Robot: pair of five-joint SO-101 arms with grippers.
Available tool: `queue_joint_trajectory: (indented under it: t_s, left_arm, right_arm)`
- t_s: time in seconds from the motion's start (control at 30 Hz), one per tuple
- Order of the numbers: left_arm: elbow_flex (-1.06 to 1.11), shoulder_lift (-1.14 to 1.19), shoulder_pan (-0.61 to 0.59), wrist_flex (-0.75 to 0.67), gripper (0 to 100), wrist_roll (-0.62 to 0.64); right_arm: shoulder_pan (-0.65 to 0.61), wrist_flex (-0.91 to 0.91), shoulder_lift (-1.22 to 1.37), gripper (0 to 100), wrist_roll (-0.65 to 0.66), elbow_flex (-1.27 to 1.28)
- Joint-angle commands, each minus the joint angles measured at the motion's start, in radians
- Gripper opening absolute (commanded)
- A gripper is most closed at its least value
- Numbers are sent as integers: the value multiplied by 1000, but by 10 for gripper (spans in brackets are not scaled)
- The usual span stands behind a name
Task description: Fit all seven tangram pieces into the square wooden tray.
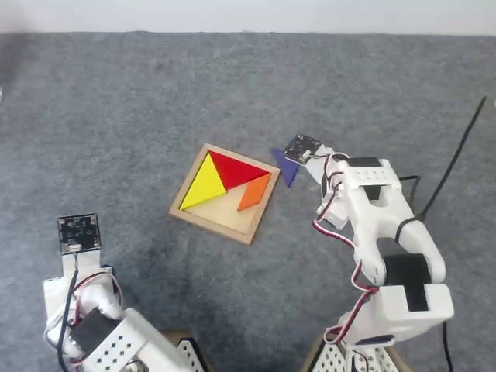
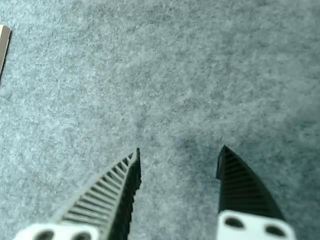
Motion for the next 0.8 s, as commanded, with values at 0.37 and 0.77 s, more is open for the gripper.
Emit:
queue_joint_trajectory:
  t_s: [0.37, 0.77]
  left_arm:
    - [-12, -14, 3, 5, 240, -11]
    - [-12, -14, 3, 5, 240, -11]
  right_arm:
    - [-18, 51, -58, 8, -89, -12]
    - [-50, 461, -71, 169, 103, -265]
